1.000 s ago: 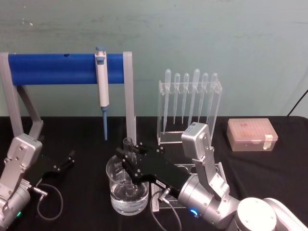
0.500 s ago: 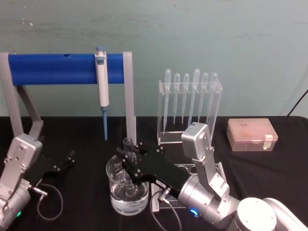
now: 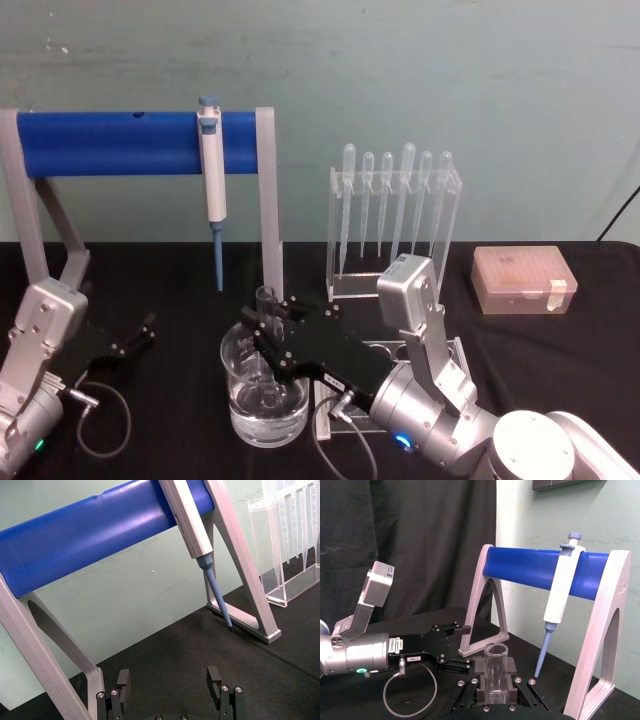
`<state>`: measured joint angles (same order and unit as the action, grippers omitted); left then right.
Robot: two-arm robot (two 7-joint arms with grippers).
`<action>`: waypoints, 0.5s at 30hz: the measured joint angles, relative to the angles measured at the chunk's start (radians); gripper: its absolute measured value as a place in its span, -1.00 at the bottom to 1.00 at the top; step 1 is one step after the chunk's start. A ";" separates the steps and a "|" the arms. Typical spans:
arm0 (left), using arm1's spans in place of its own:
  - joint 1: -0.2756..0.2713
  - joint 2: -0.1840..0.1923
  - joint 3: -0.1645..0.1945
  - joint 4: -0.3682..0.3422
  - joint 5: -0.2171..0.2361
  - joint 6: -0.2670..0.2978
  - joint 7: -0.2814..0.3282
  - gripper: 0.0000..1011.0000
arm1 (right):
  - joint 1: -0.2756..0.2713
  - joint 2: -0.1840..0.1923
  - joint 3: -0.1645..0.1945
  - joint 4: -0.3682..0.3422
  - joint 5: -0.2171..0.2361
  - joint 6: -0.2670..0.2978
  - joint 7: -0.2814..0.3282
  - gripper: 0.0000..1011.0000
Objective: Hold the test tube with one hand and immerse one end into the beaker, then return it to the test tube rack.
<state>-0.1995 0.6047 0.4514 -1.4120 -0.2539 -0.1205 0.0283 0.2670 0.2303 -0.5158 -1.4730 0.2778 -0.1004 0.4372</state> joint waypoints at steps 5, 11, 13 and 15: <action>0.000 0.000 0.000 0.000 0.000 0.000 0.000 0.98 | 0.000 0.000 0.000 0.000 0.000 0.000 0.000 -0.55; 0.000 0.000 0.000 0.000 0.000 0.000 0.000 0.98 | 0.000 0.000 0.000 0.000 0.000 0.000 0.000 -0.55; 0.000 0.000 0.000 0.000 0.000 0.000 0.000 0.98 | 0.000 0.000 0.000 0.000 0.000 0.000 0.000 -0.56; 0.000 0.000 0.000 0.000 0.000 0.000 0.000 0.98 | 0.000 0.000 0.000 0.000 0.000 0.000 0.000 -0.55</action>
<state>-0.1995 0.6047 0.4514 -1.4120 -0.2539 -0.1205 0.0283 0.2671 0.2303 -0.5157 -1.4730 0.2779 -0.1004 0.4372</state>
